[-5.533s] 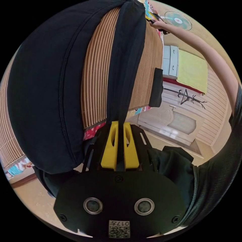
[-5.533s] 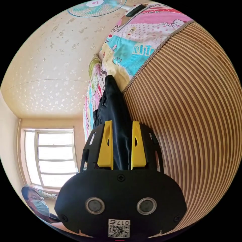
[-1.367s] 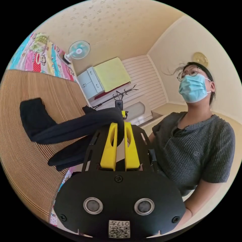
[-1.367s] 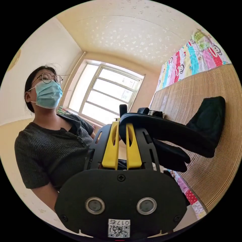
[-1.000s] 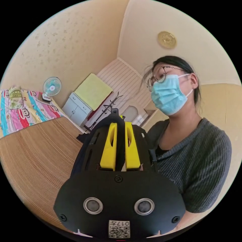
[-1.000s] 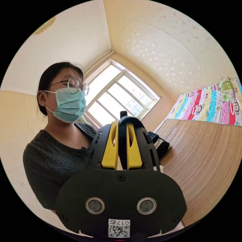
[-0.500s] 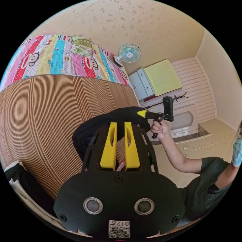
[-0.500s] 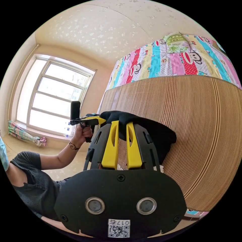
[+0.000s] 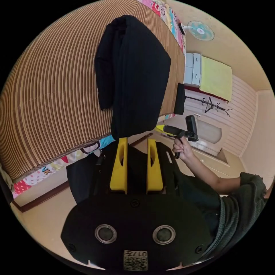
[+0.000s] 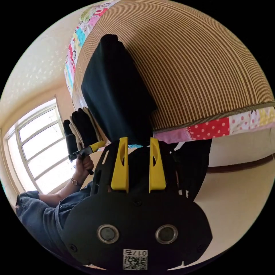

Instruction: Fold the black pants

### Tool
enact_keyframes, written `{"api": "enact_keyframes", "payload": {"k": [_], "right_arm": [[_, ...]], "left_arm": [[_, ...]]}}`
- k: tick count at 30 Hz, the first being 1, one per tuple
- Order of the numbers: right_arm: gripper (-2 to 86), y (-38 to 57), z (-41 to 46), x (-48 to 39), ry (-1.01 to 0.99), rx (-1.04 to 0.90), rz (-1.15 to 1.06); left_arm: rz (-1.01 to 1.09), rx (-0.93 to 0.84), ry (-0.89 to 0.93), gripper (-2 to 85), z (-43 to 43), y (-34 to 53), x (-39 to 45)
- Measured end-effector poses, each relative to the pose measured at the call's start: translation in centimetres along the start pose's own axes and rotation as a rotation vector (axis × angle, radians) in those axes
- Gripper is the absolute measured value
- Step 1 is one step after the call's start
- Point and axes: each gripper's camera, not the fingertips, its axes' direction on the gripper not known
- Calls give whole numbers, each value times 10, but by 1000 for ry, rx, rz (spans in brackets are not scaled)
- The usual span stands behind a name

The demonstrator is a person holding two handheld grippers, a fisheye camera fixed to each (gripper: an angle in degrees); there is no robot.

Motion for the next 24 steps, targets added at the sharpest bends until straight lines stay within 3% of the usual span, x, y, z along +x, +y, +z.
{"api": "enact_keyframes", "payload": {"k": [5,11,13,18,24], "right_arm": [[191,-38,-61,-41,-61,152,-227],[236,-109,-31,-45,-39,-48,-283],[231,-112,-15,-41,-25,-103,-264],[178,-89,-22,-31,-90,-19,-176],[116,-29,-38,-5,-329,-86,-88]], "left_arm": [[76,157,-78,201,-59,-41,-17],[68,137,-66,227,-58,-117,-81],[54,99,-63,215,-44,-125,-102],[27,61,12,157,-20,-107,-132],[78,-94,60,111,-15,-77,-125]]}}
